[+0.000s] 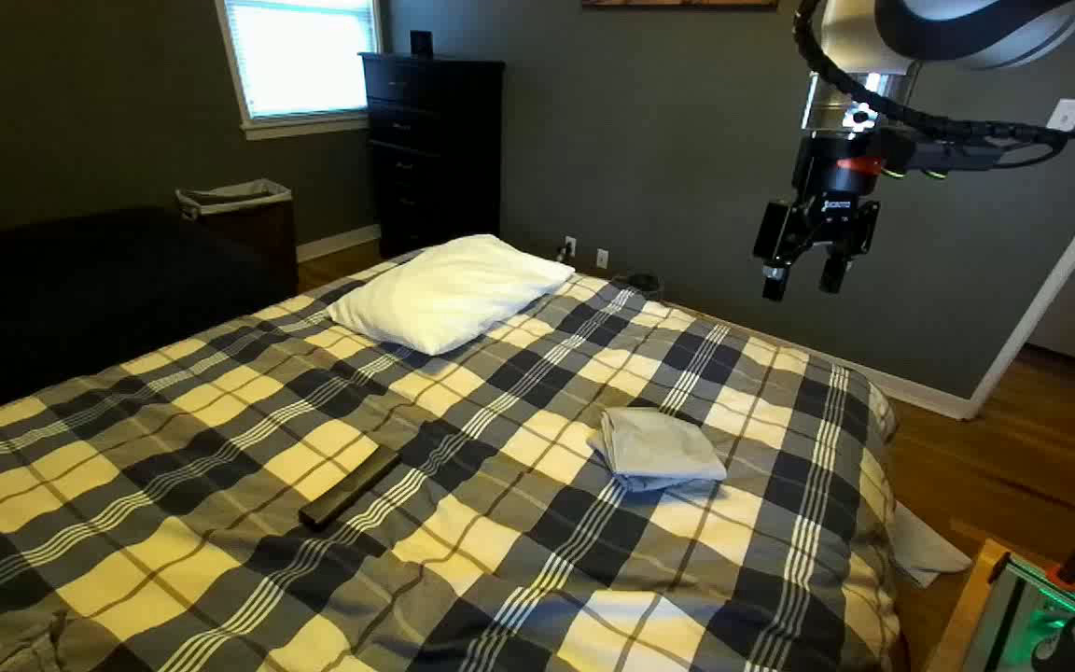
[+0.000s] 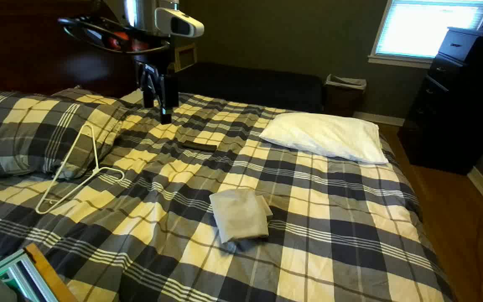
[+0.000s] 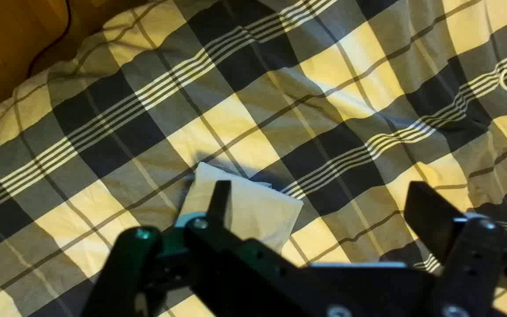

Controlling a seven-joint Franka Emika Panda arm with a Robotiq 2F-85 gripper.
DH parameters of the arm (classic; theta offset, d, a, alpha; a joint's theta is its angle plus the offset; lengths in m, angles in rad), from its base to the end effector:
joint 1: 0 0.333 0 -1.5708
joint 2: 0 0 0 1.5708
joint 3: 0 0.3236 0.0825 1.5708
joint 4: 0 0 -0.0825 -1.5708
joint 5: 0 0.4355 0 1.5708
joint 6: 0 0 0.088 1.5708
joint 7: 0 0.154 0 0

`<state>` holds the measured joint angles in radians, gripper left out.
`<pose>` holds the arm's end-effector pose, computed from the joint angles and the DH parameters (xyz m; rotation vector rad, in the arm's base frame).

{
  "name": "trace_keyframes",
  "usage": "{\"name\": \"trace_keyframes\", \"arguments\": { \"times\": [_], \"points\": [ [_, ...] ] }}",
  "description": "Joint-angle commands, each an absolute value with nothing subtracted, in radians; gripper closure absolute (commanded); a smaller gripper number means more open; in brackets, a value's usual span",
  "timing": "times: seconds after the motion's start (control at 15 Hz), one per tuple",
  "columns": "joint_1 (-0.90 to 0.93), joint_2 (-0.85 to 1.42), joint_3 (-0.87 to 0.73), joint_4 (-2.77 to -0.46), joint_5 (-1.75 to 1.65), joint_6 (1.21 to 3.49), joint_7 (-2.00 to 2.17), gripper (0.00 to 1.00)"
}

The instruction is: Put the hanger on the grey thing

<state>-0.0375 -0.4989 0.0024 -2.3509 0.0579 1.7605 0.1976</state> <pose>0.4325 -0.0074 0.4538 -3.0670 0.3800 0.1479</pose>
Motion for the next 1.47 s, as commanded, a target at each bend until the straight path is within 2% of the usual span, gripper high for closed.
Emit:
{"name": "trace_keyframes", "arguments": {
  "times": [0.0, 1.07, 1.4],
  "points": [
    [-0.043, -0.498, 0.007, -2.349, 0.06, 1.758, 0.195, 0.0],
    [-0.043, -0.498, 0.007, -2.349, 0.06, 1.758, 0.195, 0.0],
    [0.046, -0.274, 0.065, -2.273, 0.093, 1.874, 0.102, 0.0]
  ]
}}
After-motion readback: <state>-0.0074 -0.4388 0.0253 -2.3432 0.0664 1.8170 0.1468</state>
